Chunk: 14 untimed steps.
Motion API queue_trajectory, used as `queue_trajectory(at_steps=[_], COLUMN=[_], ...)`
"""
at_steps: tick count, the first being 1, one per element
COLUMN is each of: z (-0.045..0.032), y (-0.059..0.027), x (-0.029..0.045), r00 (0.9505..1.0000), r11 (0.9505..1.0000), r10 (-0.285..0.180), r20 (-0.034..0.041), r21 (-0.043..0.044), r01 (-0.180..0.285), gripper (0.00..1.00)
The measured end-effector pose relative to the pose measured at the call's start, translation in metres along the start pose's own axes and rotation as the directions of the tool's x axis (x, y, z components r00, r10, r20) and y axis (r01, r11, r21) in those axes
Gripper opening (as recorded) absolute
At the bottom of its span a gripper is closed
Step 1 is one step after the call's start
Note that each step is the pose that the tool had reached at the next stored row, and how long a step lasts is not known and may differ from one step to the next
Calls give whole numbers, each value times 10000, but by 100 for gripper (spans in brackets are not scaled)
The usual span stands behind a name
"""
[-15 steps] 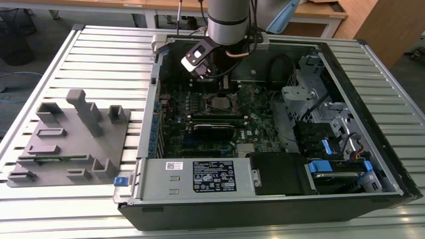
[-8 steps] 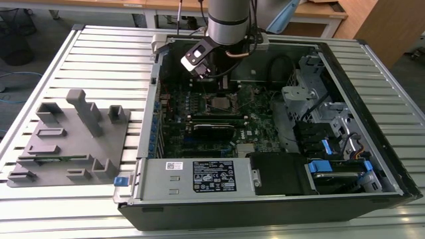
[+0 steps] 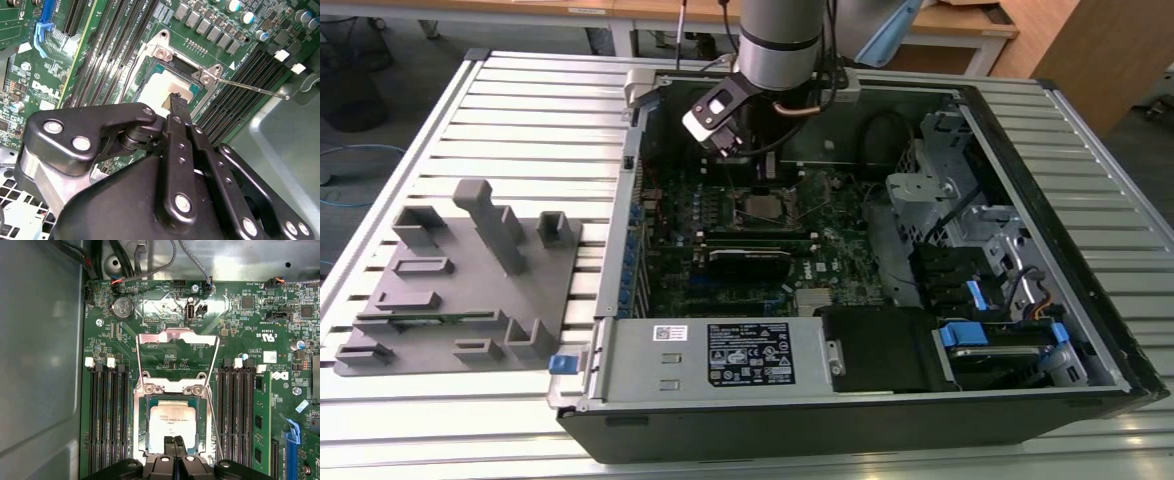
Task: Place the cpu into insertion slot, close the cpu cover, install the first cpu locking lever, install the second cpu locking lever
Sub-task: 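Place the cpu into insertion slot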
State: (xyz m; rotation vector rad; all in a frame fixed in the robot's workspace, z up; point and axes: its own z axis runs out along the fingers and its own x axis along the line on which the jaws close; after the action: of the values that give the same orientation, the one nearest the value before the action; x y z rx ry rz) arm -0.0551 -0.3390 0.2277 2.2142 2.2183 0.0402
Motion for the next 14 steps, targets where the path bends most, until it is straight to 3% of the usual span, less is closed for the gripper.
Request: queue_trajectory(at_steps=[14], z=[3], y=[102], x=[0], r00=[10000], r11=[10000], r10=[2], r20=[0], r21=[0], r01=[-2], gripper=[11])
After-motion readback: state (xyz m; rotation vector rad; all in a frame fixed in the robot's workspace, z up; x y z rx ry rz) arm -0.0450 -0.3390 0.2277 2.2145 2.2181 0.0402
